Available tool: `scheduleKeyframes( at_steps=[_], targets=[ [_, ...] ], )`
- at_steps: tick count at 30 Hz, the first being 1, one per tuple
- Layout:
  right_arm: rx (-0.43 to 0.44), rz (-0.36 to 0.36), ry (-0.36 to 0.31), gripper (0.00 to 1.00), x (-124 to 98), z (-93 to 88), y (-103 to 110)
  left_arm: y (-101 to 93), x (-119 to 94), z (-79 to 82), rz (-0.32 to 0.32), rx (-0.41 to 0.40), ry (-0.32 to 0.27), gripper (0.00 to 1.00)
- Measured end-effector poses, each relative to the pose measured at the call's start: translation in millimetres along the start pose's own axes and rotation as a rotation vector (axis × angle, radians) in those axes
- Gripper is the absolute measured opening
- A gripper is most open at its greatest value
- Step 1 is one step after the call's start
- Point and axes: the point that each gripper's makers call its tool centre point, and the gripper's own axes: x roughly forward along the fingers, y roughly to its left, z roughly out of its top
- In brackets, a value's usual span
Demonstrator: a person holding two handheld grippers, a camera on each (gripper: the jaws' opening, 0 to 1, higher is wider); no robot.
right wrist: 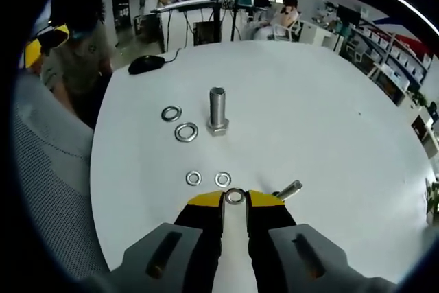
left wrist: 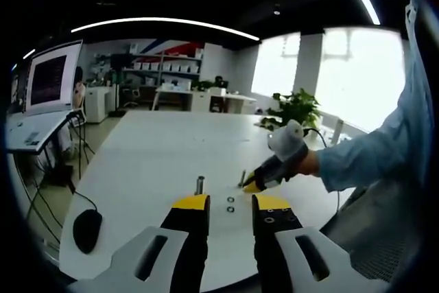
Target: Place the washer onto the threaded stud by aligning its center hole with the stud, sliding it down to the base, and recovering from edge contact or off-axis alignment until the washer reaches the visible bottom stop.
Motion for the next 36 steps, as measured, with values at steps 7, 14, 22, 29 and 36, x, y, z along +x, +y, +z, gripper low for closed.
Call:
scheduleKeyframes(
  at_steps=[7,14,22,29,36],
  targets=[
    [0.018,-0.096,-0.044,0.14,-14.1,11.5,-25.0,0.0,0.0,0.0,0.000,0.001,0.001,0.22],
    [0.028,-0.154,-0.070,0.14,-21.2,18.1,-40.1,0.1,0.2,0.2,0.001,0.000,0.001,0.22],
    [0.036,-0.166,-0.055,0.14,-19.3,15.2,-48.2,0.5,0.3,-0.1,0.002,-0.001,0.002,0.22],
    [0.032,-0.152,-0.025,0.14,-11.2,8.7,-48.3,0.9,0.3,-0.2,0.003,-0.002,0.002,0.22],
    [0.035,-0.152,-0.022,0.14,-9.2,8.9,-50.8,1.3,0.3,0.1,0.004,-0.003,0.001,0.22]
  ],
)
